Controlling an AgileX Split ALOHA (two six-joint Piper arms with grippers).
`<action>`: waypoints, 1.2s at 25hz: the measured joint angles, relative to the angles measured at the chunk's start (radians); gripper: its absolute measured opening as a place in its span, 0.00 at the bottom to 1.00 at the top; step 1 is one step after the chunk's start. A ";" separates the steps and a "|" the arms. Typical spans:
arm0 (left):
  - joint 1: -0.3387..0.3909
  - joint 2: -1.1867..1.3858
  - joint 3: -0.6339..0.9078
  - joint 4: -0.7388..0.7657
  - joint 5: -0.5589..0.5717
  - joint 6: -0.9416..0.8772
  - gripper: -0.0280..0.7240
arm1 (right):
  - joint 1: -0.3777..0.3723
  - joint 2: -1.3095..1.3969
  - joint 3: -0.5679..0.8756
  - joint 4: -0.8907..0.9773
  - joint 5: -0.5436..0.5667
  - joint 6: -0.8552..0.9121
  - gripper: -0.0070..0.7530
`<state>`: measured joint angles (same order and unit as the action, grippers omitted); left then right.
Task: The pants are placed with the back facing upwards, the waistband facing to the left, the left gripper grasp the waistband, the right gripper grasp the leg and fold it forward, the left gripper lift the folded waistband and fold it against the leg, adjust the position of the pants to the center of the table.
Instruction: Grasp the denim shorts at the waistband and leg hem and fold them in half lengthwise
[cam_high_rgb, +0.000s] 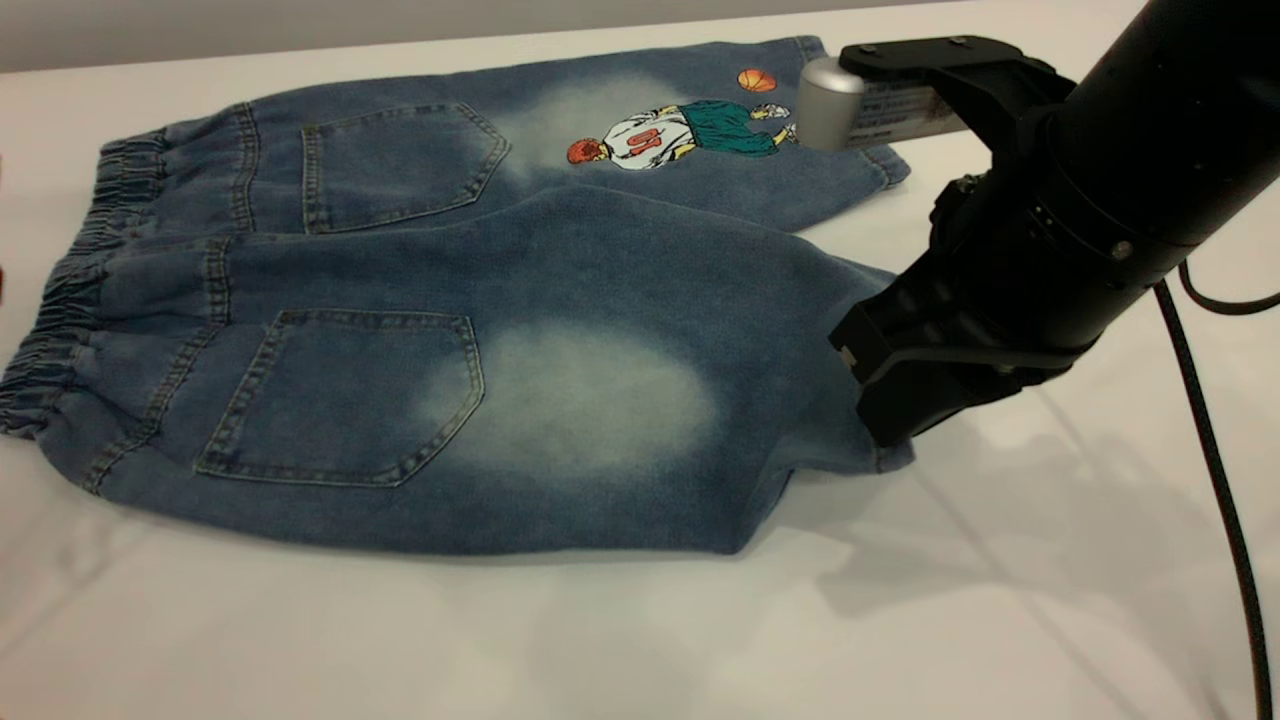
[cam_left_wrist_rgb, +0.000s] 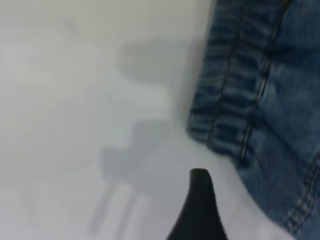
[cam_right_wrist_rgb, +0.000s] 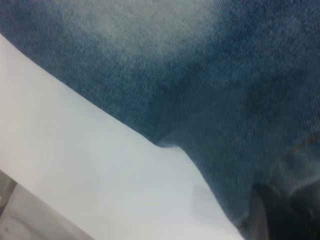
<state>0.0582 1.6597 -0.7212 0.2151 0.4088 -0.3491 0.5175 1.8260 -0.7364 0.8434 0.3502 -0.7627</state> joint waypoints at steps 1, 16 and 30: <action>0.000 0.016 0.000 -0.001 -0.005 0.000 0.74 | 0.000 0.000 0.000 -0.001 0.001 0.000 0.02; 0.024 0.255 -0.121 0.012 0.006 0.000 0.74 | 0.000 0.000 0.000 -0.006 0.011 0.000 0.02; 0.051 0.276 -0.121 0.024 0.011 0.000 0.74 | 0.000 0.000 0.000 -0.006 0.011 0.000 0.02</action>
<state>0.1089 1.9353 -0.8426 0.2388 0.4196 -0.3491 0.5175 1.8260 -0.7364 0.8375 0.3612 -0.7627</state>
